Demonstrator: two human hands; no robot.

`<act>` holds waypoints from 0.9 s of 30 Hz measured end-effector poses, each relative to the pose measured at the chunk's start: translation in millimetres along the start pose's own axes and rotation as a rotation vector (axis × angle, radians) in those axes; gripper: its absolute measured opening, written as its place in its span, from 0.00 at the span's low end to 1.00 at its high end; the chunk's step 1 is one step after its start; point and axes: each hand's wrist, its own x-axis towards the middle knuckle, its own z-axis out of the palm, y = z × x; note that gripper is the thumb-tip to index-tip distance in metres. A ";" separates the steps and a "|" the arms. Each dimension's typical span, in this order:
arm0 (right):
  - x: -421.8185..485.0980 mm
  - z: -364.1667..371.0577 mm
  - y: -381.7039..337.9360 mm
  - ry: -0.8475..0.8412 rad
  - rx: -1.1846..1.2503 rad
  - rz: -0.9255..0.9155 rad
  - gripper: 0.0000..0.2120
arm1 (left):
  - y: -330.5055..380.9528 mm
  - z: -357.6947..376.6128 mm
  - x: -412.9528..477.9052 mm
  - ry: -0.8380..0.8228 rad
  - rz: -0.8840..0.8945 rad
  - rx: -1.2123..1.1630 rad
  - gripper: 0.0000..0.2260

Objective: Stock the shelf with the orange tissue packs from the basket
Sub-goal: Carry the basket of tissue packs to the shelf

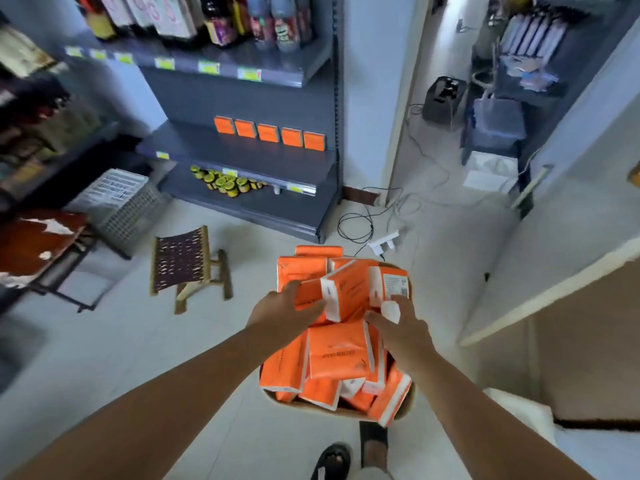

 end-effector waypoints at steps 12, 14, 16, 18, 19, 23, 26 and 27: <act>91.8 74.2 -163.6 -0.301 -0.323 -0.292 0.27 | -93.7 -70.7 28.9 0.224 -0.462 -0.416 0.26; 101.9 98.0 -190.4 -0.327 -0.383 -0.338 0.27 | -115.1 -82.7 32.4 0.245 -0.519 -0.463 0.27; 109.1 122.7 -217.5 -0.352 -0.425 -0.376 0.27 | -135.9 -95.9 36.7 0.279 -0.575 -0.496 0.29; 115.6 149.6 -243.8 -0.377 -0.480 -0.402 0.25 | -157.8 -111.4 40.1 0.313 -0.626 -0.544 0.32; 119.7 164.3 -254.9 -0.395 -0.506 -0.406 0.24 | -169.1 -119.7 41.6 0.327 -0.643 -0.571 0.35; 133.4 230.2 -300.3 -0.479 -0.520 -0.389 0.30 | -229.2 -156.3 55.7 0.386 -0.685 -0.610 0.38; 145.4 281.3 -339.7 -0.493 -0.511 -0.373 0.26 | -280.8 -189.9 71.7 0.373 -0.681 -0.619 0.37; 147.6 297.1 -353.3 -0.500 -0.511 -0.374 0.25 | -296.3 -201.2 76.8 0.367 -0.671 -0.622 0.37</act>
